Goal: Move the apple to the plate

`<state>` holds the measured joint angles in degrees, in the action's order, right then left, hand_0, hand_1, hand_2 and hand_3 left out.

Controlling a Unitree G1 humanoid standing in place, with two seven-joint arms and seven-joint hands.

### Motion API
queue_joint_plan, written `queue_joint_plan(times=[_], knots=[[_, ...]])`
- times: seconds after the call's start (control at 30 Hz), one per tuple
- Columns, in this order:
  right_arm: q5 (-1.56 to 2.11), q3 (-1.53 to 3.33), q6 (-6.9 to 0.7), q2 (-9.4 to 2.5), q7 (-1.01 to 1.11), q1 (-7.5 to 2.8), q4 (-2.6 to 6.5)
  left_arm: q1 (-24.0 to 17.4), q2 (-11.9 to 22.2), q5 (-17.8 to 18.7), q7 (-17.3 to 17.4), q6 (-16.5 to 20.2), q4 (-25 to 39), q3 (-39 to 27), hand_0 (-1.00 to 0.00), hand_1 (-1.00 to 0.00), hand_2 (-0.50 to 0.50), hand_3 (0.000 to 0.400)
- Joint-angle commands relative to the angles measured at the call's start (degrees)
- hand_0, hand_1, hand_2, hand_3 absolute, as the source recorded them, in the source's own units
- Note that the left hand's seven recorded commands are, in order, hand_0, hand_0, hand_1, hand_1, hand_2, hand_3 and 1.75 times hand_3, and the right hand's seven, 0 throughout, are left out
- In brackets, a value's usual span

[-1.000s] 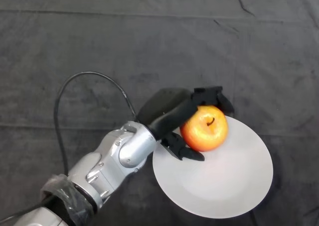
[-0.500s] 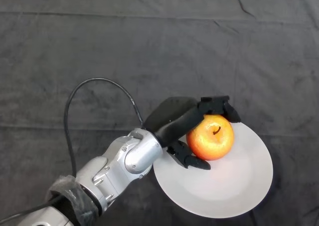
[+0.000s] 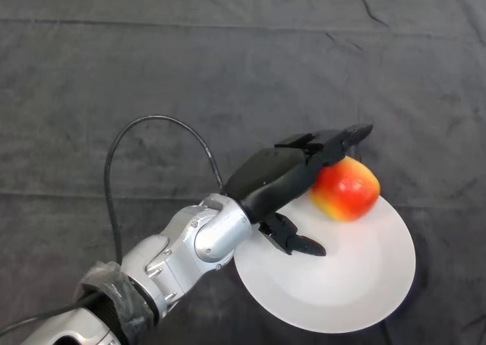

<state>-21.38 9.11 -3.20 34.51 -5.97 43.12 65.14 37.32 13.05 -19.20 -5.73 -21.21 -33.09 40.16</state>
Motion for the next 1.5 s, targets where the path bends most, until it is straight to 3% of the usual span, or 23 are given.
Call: queue_joint_plan(times=[0.03, 0.97, 1.5], knots=[[0.46, -0.68, -0.26, 0.26, 0.39, -2.26, 0.00, 0.8, 2.8, 0.0, 1.6, 1.1, -1.6, 1.7, 0.00, 0.00, 0.00, 0.000], [0.49, -0.73, -0.32, 0.27, 0.41, -2.43, -0.27, -2.9, 13.3, 5.8, 5.4, -1.8, 7.3, -13.9, 0.00, 0.00, 0.00, 0.000], [0.52, -0.76, -0.41, 0.28, 0.44, -2.53, -0.49, -4.9, 19.3, 9.6, 6.3, -6.9, 3.0, -24.5, 0.00, 0.00, 0.00, 0.000]])
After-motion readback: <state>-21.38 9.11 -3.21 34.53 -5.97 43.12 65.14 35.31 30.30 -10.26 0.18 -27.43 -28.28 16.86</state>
